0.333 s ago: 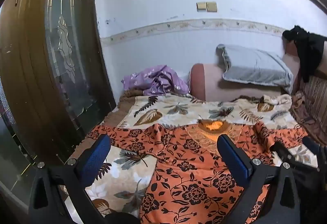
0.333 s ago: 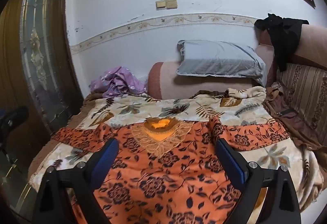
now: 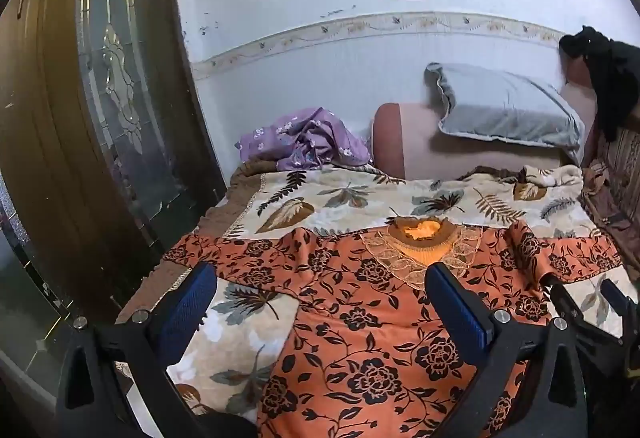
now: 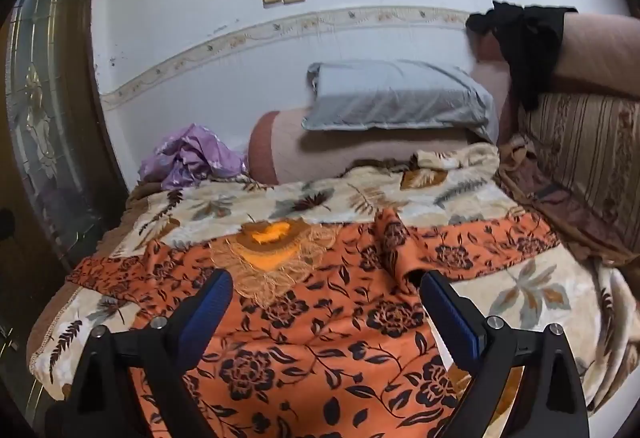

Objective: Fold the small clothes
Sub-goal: 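Position both grippers over the orange floral top's body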

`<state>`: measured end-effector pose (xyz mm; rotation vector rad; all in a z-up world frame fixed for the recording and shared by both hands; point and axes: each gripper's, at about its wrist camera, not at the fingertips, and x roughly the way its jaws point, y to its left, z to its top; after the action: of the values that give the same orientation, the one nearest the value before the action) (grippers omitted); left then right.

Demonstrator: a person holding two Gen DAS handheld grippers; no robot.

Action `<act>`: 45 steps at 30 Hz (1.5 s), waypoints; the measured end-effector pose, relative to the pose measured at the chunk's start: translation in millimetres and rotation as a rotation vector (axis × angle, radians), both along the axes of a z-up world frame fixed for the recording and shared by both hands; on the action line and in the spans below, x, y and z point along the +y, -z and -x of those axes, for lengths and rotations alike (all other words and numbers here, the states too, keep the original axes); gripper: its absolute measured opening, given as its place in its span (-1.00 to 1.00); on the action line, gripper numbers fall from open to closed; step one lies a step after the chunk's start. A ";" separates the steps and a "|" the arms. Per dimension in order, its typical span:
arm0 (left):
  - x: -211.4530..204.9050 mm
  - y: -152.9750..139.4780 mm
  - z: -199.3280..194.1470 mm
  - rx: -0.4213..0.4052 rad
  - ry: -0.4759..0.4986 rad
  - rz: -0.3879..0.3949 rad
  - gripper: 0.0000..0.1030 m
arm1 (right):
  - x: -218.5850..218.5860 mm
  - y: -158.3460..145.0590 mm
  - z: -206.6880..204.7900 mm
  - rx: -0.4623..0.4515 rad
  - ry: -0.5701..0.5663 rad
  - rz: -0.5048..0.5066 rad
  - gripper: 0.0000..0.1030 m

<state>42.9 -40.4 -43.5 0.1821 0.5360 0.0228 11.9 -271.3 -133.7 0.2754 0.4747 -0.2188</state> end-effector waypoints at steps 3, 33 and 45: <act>-9.8 5.7 -3.9 -0.002 -0.002 -0.012 1.00 | -0.9 5.1 4.1 -0.013 0.002 0.036 0.88; 20.3 59.8 -29.2 0.044 -0.054 0.042 1.00 | 19.5 18.2 0.5 -0.020 0.000 0.144 0.88; 15.2 67.1 -34.8 0.066 -0.041 0.036 1.00 | 16.6 25.6 -3.4 0.004 0.003 0.132 0.88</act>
<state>77.7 -25.2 -110.6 0.1367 0.6060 0.0469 15.4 -254.7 -159.3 0.1468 0.4621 -0.2528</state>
